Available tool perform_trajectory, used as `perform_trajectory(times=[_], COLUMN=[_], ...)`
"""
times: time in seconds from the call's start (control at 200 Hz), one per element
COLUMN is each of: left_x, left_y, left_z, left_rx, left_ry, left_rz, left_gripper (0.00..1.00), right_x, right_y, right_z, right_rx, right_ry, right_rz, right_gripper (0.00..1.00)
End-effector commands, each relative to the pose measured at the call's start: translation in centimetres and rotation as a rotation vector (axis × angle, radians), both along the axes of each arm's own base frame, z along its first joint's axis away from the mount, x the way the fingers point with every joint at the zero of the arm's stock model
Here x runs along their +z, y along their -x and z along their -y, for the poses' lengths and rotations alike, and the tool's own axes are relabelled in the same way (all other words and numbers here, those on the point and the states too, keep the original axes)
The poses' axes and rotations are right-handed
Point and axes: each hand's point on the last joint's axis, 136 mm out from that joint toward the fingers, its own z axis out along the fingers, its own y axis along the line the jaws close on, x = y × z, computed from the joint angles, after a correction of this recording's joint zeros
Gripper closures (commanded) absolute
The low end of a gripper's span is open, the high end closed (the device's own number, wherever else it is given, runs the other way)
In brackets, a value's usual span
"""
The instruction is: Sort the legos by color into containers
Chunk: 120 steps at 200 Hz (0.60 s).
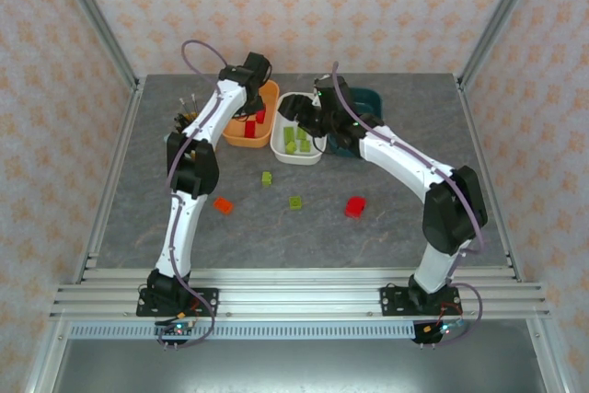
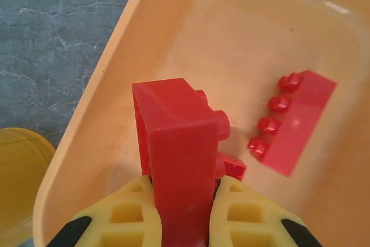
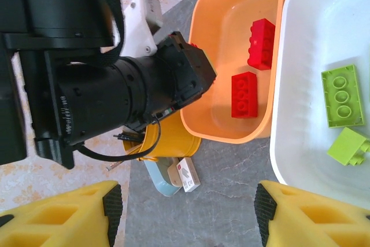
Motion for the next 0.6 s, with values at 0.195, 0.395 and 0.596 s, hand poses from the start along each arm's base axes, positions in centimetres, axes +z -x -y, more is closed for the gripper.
perform_trajectory(times=[0.195,0.395,0.596], left_x=[-2.3,-3.7,-0.9], left_y=[3.0,3.9,3.1], left_z=[-2.0,-1.8,-1.4], left_rx=[-0.026,-0.039,-0.041], left_ry=[-0.109,-0.099,-0.082], left_rz=[-0.148,-0.206,-0.129], left_gripper=[0.81,0.74,0.57], right_x=[1.4,0.8,0.5], right_y=[-0.4,0.0,0.5], right_z=[-0.8,-0.5,-0.3], right_rx=[0.015,0.014,0.032], right_ry=[-0.031,-0.017,0.031], right_rz=[0.010,-0.008,-0.005], right_gripper=[0.36,0.36,0.35])
